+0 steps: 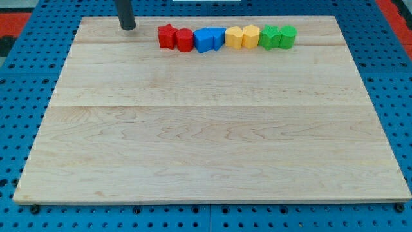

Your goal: Separate the red star and red circle

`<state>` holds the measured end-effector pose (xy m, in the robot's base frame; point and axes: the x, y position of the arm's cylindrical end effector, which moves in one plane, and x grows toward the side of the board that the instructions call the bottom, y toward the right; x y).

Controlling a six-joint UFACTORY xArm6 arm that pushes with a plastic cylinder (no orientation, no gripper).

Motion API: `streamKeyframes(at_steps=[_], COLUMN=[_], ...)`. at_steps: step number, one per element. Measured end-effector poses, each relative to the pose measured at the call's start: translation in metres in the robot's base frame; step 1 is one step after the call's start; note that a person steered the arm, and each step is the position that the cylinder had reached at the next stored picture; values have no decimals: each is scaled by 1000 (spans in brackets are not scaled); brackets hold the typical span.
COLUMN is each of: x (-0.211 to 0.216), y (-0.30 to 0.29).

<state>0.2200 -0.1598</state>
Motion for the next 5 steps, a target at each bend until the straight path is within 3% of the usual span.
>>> streamKeyframes(at_steps=[1,5], x=[-10,-9], y=[47,107])
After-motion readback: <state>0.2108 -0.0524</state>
